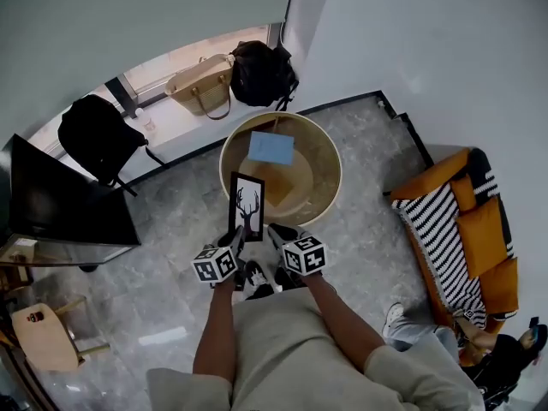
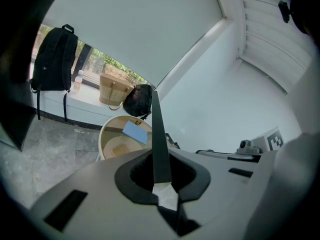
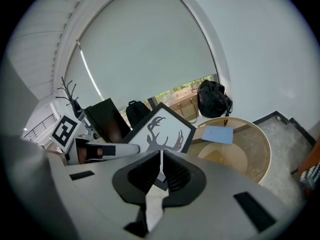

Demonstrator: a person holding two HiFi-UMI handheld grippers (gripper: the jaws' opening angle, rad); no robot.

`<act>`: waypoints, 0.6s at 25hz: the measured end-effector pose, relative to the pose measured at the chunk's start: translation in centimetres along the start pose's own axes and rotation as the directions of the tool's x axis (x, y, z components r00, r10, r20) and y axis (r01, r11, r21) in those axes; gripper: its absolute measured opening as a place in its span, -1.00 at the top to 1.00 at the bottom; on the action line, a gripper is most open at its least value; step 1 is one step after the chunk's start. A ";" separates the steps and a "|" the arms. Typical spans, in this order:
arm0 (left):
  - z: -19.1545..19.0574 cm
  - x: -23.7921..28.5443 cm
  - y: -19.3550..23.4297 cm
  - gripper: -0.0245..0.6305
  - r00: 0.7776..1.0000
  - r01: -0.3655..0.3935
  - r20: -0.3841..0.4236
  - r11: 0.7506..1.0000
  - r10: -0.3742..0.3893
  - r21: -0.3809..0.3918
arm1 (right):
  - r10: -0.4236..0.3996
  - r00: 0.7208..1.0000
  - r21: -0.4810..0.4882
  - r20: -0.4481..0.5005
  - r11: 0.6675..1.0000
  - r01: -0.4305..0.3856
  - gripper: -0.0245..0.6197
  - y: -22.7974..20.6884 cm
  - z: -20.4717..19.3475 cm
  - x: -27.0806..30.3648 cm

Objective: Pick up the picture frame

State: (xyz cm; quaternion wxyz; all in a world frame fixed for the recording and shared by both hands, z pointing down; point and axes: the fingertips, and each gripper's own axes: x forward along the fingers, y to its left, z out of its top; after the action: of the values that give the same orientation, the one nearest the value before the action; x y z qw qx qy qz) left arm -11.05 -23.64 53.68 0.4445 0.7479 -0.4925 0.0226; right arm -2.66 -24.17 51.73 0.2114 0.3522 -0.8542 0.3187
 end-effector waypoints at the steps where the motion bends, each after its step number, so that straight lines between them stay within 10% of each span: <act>1: -0.1 -0.1 0.1 0.81 1.000 -0.002 -0.003 1.000 0.002 0.002 | 0.003 1.000 -0.003 0.002 1.000 -0.003 0.80 0.1 0.1 -0.1; 15: -0.5 -1.4 1.1 0.81 1.000 -0.008 0.013 0.999 0.008 -0.033 | 0.036 0.999 0.025 0.030 0.999 -0.037 0.80 0.3 0.2 -1.0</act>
State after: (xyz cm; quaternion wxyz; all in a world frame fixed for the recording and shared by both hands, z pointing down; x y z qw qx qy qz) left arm -12.41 -22.43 53.99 0.4536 0.7386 -0.4986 0.0112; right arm -2.26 -23.65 50.84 0.1885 0.3437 -0.8595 0.3281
